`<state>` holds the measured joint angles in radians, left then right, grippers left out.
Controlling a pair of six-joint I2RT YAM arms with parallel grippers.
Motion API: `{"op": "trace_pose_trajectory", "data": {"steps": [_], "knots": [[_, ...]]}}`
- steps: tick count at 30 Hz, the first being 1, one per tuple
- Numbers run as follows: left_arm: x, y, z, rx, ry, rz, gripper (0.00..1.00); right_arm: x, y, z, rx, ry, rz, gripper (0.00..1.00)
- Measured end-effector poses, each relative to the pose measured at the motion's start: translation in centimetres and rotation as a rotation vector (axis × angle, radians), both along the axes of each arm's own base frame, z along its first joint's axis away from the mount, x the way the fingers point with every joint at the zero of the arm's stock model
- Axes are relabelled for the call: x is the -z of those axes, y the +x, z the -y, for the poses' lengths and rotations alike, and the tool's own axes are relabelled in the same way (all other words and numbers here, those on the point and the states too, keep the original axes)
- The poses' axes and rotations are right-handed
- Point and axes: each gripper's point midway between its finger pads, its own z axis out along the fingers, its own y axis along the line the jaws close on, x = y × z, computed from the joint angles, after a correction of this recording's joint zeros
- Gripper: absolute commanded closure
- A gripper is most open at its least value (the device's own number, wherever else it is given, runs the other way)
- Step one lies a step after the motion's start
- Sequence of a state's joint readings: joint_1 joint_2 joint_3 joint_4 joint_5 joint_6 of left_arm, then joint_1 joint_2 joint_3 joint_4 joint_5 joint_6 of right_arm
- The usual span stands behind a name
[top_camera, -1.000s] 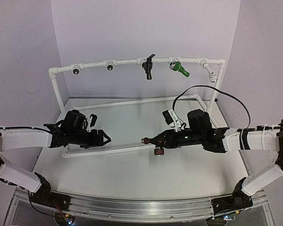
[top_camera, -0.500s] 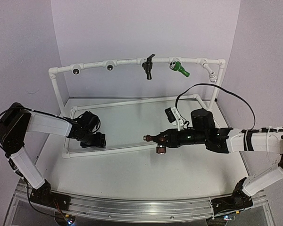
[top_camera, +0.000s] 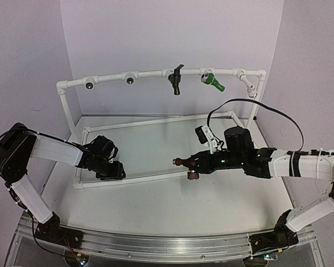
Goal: Install the water faucets
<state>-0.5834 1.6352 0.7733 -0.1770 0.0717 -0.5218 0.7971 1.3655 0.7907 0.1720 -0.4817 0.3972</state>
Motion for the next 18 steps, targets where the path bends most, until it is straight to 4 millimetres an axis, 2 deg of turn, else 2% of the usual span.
{"op": "trace_pose_trajectory", "data": {"steps": [5,10,13,18], "knots": [[-0.2,-1.7,2.3,0.064,-0.046,-0.029,0.51,-0.8,0.4,-0.2,0.007,-0.001,0.021,1.0],[-0.9,-3.1,7.3,0.18,-0.111,-0.04,0.53,-2.3,0.4,-1.3,-0.007,0.008,0.058,1.0],[-1.1,-3.3,9.2,0.222,-0.124,-0.038,0.47,-3.0,0.1,-2.1,-0.012,-0.019,0.094,1.0],[-1.5,-3.5,10.1,0.28,-0.135,-0.021,0.33,-4.5,-0.6,-3.7,-0.019,-0.108,0.191,1.0]]}}
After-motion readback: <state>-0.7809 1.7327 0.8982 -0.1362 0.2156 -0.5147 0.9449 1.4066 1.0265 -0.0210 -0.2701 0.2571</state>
